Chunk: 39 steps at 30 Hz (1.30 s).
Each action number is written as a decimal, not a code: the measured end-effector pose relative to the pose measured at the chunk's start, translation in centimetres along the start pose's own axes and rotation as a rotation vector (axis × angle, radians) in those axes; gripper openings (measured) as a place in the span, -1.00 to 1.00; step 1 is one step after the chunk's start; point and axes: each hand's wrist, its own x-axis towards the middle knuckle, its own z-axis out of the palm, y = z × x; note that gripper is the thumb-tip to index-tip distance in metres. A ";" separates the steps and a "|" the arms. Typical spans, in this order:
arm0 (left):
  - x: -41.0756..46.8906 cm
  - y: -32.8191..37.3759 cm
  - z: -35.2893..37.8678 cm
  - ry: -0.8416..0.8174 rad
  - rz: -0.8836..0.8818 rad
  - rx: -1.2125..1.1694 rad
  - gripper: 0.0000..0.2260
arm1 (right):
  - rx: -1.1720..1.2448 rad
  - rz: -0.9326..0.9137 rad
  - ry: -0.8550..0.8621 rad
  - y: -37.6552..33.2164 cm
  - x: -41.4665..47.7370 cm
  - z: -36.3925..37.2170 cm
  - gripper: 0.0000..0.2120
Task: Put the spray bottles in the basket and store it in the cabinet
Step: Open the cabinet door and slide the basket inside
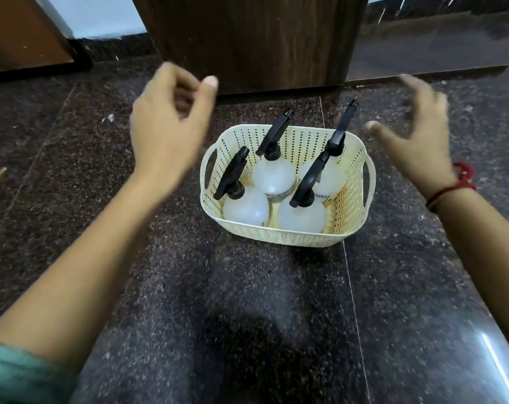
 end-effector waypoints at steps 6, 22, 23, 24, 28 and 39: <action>-3.4 -6.7 4.8 -0.599 -0.732 -0.195 -0.36 | 0.621 0.751 -0.291 2.1 -4.0 2.0 -0.10; -5.0 -5.3 6.2 -0.789 -0.349 0.104 -0.63 | 0.161 0.608 -0.266 2.8 -5.0 4.0 -0.67; -5.0 -5.0 6.4 -0.824 -0.315 0.101 -0.64 | 0.128 0.614 -0.249 3.0 -4.6 3.6 -0.68; -5.0 -4.6 6.8 -0.864 -0.292 0.089 -0.65 | 0.096 0.617 -0.235 3.4 -4.3 3.0 -0.67; -4.6 -2.5 9.0 -1.055 -0.263 0.011 -0.61 | 0.007 0.642 -0.122 5.6 -3.4 0.3 -0.64; -3.8 7.5 16.7 -1.197 -0.186 -0.039 -0.46 | -0.213 0.749 0.077 11.7 -1.2 -7.4 -0.74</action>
